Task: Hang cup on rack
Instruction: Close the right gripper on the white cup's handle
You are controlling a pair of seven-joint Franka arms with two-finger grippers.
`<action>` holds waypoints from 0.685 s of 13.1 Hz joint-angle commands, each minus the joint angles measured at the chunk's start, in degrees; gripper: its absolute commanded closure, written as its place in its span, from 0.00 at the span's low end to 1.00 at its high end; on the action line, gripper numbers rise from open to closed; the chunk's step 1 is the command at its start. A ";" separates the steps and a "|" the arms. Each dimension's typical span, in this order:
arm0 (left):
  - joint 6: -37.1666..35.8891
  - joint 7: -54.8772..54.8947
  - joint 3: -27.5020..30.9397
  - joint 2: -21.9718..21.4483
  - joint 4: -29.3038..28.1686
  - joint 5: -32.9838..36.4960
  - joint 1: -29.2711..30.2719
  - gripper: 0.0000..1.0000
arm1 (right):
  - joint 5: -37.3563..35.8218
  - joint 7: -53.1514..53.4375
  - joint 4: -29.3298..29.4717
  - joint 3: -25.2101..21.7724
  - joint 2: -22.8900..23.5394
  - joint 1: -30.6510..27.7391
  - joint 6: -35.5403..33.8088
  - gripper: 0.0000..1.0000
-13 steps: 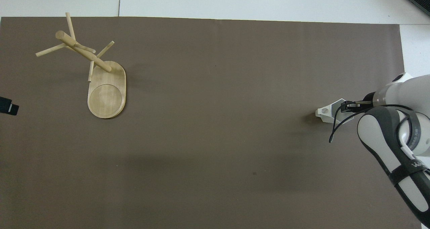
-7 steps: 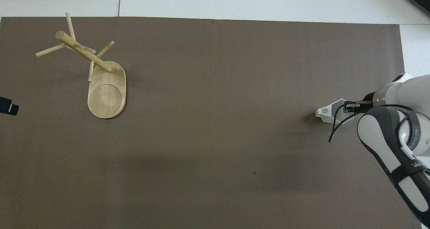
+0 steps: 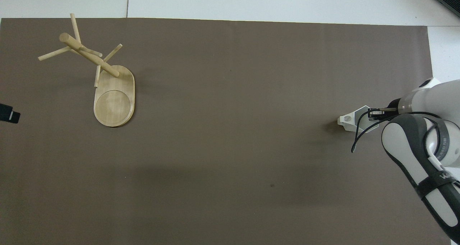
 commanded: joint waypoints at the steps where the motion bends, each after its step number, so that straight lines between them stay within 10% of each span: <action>1: 0.83 0.65 0.00 -1.48 -1.73 1.10 -0.01 0.00 | 0.47 0.50 -0.50 0.75 0.04 -0.59 1.56 1.00; 9: 1.53 0.91 -0.09 -1.48 -2.00 1.10 -0.09 0.00 | 0.64 0.42 3.01 3.56 1.01 -0.68 -0.02 1.00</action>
